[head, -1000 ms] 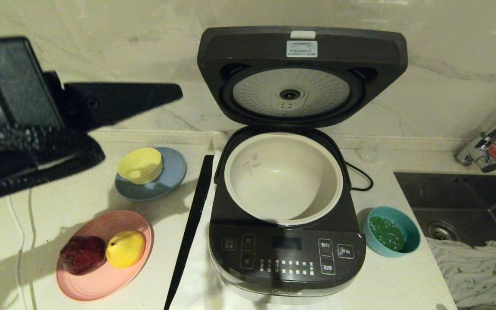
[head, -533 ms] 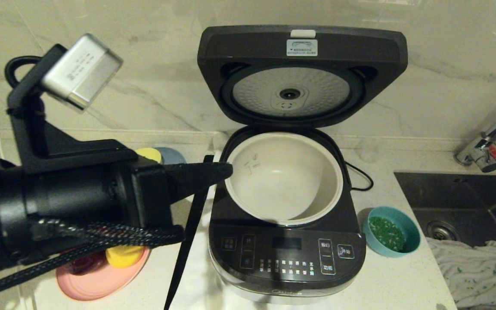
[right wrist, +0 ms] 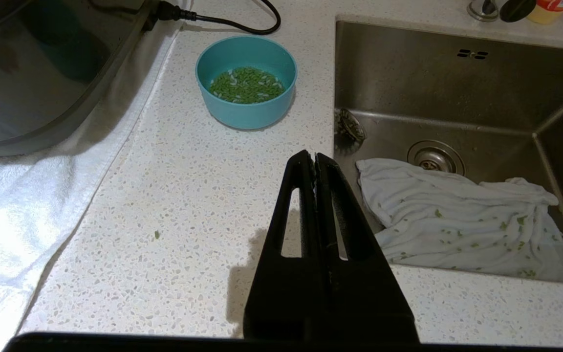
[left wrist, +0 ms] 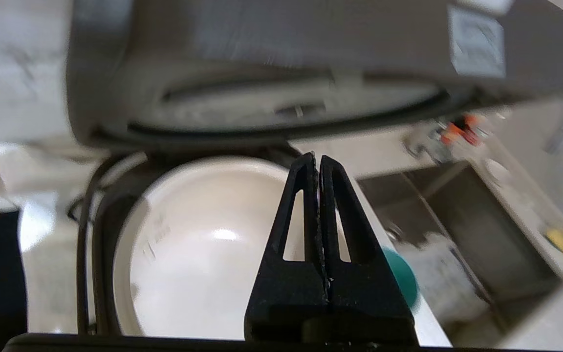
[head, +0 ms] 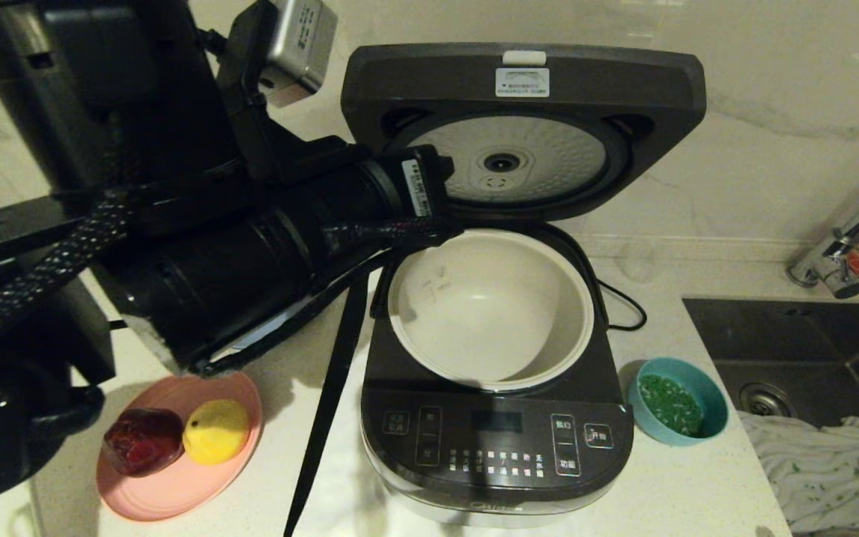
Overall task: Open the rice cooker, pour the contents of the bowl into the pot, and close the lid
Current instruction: Open the rice cooker
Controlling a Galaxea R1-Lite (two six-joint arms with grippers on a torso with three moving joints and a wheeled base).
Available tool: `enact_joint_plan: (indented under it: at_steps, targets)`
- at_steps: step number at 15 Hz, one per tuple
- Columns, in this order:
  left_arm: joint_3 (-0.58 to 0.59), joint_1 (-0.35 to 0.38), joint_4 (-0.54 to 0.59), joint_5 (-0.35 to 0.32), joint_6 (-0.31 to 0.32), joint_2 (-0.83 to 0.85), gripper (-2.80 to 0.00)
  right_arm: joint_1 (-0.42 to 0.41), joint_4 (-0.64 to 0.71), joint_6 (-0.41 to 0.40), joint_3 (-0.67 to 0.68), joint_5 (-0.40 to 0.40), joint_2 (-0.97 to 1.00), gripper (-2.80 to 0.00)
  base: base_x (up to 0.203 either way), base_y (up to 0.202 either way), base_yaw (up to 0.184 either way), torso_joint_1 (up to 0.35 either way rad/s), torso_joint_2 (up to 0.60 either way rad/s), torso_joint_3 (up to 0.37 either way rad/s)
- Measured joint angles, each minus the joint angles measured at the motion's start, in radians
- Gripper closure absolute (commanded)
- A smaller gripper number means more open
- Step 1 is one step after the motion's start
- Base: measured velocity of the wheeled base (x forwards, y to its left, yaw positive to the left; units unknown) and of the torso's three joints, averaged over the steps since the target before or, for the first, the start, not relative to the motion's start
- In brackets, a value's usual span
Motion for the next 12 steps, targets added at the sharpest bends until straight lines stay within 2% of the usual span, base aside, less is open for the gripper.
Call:
enact_joint_plan:
  at_steps: [7, 12]
  targets:
    - [-0.178, 0.020, -0.015, 0.013, 0.015, 0.161, 0.00, 0.000, 0.000, 0.000, 0.000, 0.000, 0.000, 0.00, 0.000, 0.000, 0.000, 0.000, 0.00, 0.000]
    - [-0.311, 0.062, -0.039, 0.013, 0.057, 0.252, 0.00, 0.000, 0.000, 0.000, 0.000, 0.000, 0.000, 0.00, 0.000, 0.000, 0.000, 0.000, 0.00, 0.000]
